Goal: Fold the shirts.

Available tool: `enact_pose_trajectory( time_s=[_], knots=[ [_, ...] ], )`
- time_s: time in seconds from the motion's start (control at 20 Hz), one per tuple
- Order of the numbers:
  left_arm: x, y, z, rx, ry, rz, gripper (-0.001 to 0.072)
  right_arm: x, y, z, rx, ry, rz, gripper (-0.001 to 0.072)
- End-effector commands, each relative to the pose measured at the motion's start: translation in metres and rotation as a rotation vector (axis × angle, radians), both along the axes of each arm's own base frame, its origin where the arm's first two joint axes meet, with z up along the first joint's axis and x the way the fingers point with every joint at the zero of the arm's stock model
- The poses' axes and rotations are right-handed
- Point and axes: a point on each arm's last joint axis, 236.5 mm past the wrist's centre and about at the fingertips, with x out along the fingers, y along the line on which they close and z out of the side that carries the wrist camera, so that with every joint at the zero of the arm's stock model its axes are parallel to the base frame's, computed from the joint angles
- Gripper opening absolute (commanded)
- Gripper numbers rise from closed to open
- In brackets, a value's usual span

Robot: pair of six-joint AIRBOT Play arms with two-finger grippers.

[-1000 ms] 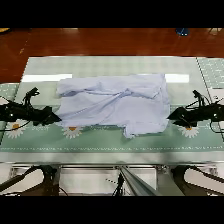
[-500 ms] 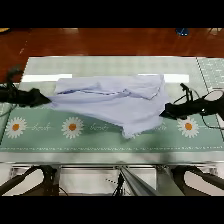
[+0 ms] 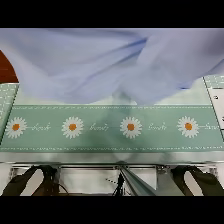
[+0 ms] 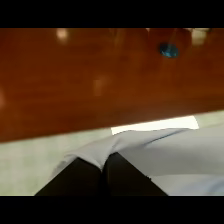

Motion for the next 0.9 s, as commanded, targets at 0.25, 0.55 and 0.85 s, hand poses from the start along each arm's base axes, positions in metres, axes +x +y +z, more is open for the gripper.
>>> enact_pose_trajectory(
  time_s=[0.25, 0.55, 0.85],
  knots=[
    [-0.122, -0.013, 0.006, 0.074, 0.011, 0.143, 0.0026, -0.094, -0.01, 0.01, -0.021, 0.075, -0.122, 0.0028],
    [-0.088, -0.003, -0.078, 0.018, 0.318, 0.102, 0.0026, -0.078, -0.015, -0.064, -0.081, 0.432, -0.067, 0.0028],
    [-0.01, -0.003, -0.247, -0.112, 0.777, -0.026, 0.0027, 0.046, -0.028, -0.18, -0.085, 0.866, 0.064, 0.0027]
  ],
)
